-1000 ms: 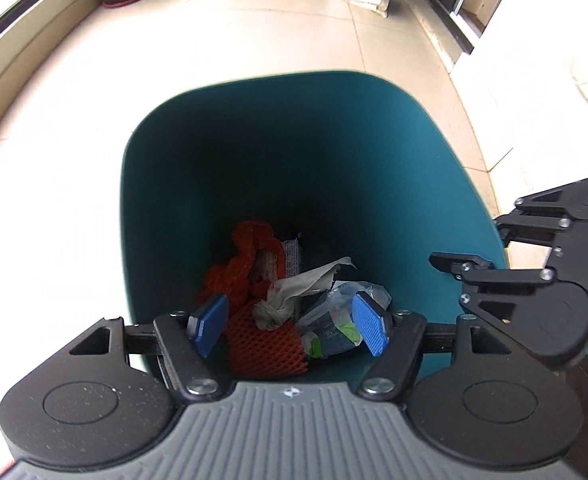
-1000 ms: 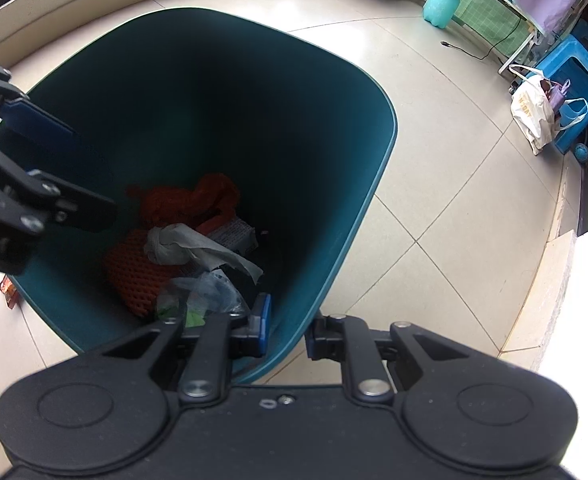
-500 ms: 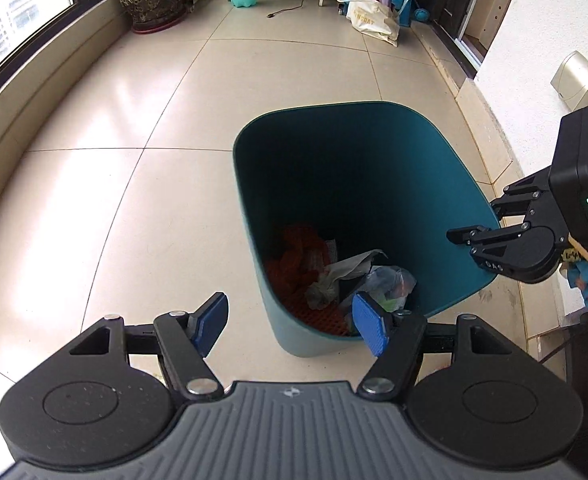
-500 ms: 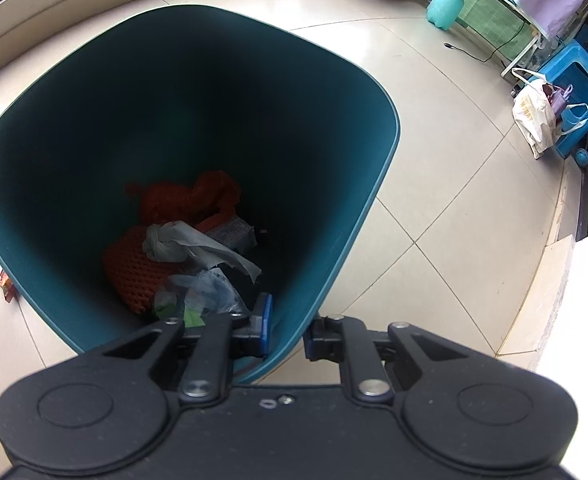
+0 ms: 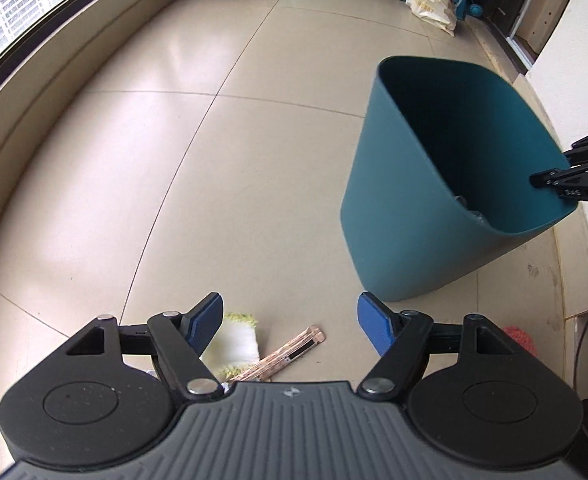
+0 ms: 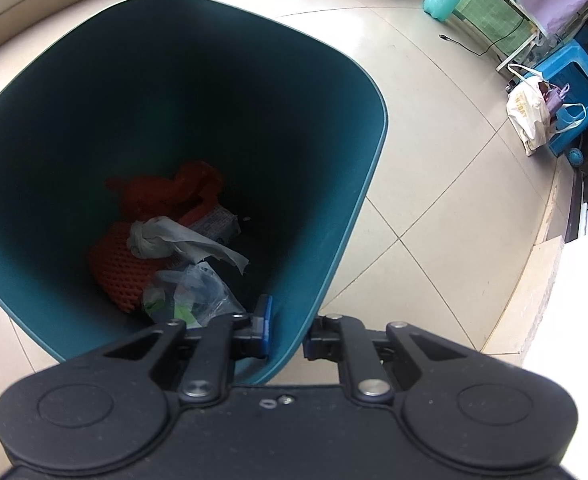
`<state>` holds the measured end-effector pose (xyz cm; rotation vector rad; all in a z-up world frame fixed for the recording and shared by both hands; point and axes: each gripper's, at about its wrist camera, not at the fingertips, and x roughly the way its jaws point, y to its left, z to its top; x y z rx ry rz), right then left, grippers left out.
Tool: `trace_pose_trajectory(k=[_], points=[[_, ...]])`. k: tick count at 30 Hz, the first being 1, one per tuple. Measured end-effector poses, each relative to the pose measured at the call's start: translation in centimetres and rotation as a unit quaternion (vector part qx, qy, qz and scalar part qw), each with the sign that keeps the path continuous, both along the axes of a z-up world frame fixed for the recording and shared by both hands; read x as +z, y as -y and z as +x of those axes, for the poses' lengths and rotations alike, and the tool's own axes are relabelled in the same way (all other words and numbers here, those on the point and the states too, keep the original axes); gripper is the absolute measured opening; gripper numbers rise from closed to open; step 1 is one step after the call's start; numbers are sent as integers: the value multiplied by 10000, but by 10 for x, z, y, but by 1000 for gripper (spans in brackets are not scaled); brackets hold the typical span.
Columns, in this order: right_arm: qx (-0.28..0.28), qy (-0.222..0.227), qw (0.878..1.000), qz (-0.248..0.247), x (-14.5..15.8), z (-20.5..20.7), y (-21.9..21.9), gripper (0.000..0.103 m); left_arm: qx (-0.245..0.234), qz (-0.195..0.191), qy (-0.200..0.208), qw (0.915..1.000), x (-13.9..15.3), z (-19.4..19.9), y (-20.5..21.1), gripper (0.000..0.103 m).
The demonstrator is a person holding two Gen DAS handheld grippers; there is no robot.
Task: Collect trash
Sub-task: 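Lower the left gripper to the pale green cabbage leaf, then close the left gripper on the cabbage leaf stem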
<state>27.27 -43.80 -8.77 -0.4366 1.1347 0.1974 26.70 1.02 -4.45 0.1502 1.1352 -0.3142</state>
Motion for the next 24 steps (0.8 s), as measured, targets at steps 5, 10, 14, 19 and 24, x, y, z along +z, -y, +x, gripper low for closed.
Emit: trace_pose_trajectory(k=[5,10,14,19,24], points=[[-77,18,10000,-10,1,1,0,14,393,203,-518,9977,-59,19,-31,74],[-89,27,10000,-32,1,2,1,14,634,115,-1071,9922,-124,45,-52,74],[-60,48,9999,-110,0,1,-1,15,699,289,-1353,9879,-167,59,-58,74],[-96,36,9998,-143,-2,1,-3,15,615,736,-1558,9831,-219,66,-66,74],[-119,-7,9998,-146,-2,2,-3,15,754,458,-1845,9789,-250,73,-80,74]])
